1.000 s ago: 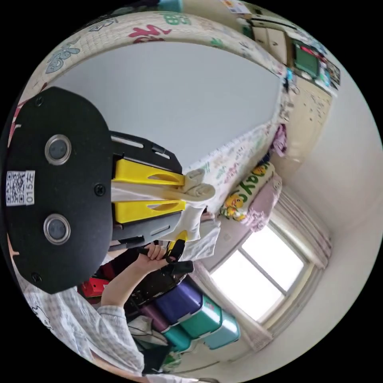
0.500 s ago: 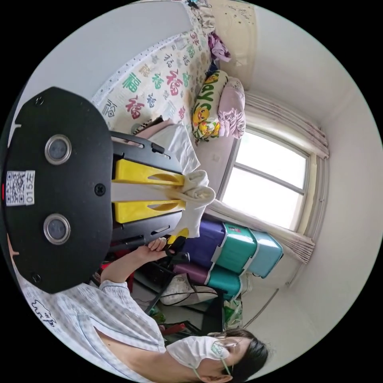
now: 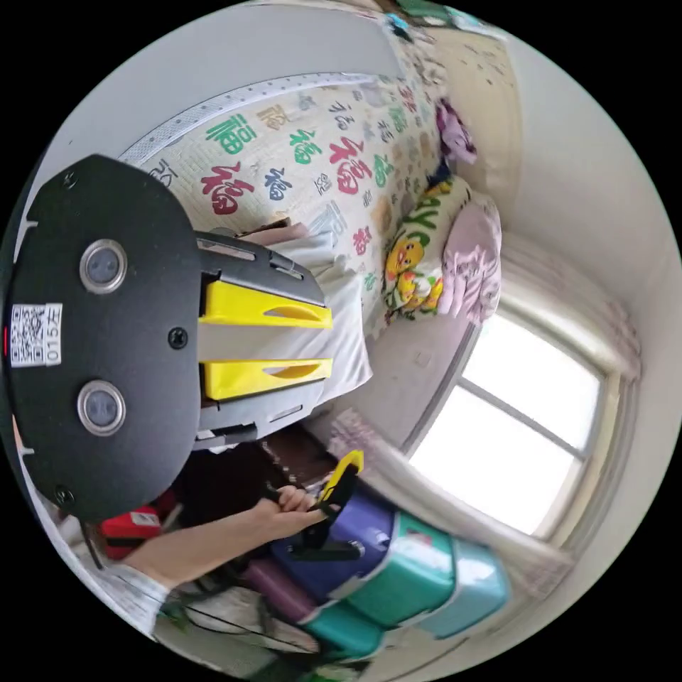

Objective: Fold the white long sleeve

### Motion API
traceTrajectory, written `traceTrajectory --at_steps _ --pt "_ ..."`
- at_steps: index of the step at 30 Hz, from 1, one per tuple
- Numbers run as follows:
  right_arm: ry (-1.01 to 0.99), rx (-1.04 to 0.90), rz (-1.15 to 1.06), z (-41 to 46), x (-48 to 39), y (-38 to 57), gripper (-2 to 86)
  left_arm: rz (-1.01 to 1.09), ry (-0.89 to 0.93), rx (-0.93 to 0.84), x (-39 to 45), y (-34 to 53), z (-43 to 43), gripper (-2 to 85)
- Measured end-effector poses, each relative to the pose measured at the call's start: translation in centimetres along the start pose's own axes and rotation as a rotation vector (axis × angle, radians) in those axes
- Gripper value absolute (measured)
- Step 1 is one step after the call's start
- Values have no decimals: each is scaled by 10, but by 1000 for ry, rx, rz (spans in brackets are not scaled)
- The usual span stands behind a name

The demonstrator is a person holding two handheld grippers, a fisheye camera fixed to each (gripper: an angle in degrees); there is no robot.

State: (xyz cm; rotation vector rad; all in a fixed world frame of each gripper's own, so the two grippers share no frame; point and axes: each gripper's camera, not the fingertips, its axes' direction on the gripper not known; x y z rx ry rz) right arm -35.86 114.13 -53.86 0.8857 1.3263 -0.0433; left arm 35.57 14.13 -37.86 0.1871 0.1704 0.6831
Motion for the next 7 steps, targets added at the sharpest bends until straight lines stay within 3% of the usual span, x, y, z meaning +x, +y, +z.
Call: traceTrajectory --at_steps 3,7 --pt "131 -63 144 20 87 79 85 182 -24 -107 45 18 41 58" --pt "186 -321 271 67 184 183 104 307 -32 -223 82 31 93 60"
